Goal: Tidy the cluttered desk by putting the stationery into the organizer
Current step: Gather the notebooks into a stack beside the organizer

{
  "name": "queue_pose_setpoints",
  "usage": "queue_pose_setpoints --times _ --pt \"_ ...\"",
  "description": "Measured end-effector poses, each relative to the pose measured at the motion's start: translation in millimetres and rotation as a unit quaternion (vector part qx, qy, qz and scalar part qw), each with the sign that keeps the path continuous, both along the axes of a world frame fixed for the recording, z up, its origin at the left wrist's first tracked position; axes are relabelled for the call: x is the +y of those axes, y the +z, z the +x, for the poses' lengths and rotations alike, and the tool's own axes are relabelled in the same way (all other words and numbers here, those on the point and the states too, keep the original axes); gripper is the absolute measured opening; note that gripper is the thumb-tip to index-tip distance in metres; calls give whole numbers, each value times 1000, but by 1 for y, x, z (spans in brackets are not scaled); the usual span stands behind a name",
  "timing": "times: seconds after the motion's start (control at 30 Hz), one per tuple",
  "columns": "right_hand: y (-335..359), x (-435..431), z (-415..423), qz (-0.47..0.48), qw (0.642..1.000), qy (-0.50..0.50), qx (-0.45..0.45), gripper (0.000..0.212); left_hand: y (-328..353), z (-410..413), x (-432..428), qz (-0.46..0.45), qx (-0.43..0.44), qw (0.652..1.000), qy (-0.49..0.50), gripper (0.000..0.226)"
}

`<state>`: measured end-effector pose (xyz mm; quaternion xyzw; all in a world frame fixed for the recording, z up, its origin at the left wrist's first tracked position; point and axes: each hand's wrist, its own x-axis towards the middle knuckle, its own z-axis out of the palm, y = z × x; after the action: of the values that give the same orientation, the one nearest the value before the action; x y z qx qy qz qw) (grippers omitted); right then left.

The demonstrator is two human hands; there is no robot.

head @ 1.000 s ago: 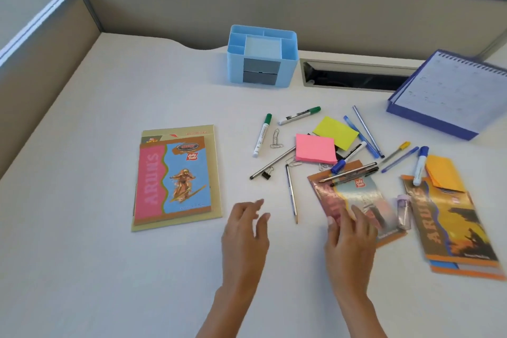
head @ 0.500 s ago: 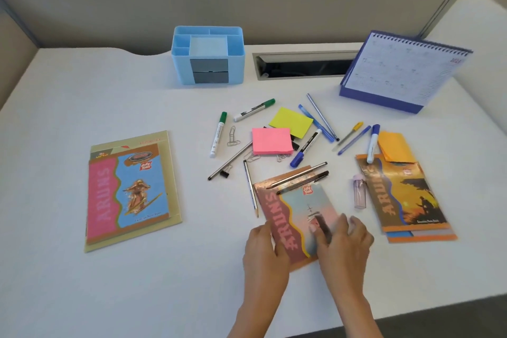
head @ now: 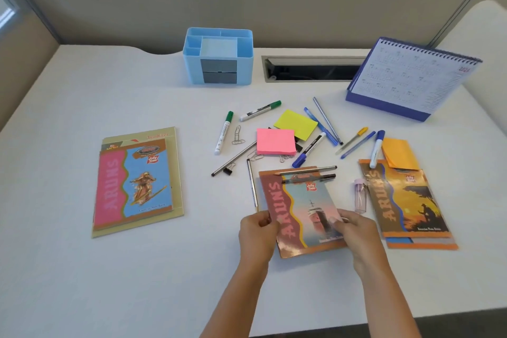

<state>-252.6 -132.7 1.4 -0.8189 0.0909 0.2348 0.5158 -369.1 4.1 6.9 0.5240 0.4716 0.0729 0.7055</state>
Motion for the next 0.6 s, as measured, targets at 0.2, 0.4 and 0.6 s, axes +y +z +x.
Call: queue_pose_setpoints --times 0.2,0.4,0.6 --pt "4 6 -9 45 998 4 35 30 4 2 16 -4 -28 1000 7 15" --pt "14 21 -22 62 996 49 46 15 14 -15 48 -22 -42 998 35 16" --pt "30 41 -44 99 989 96 53 14 20 -62 73 -42 -67 993 86 16"
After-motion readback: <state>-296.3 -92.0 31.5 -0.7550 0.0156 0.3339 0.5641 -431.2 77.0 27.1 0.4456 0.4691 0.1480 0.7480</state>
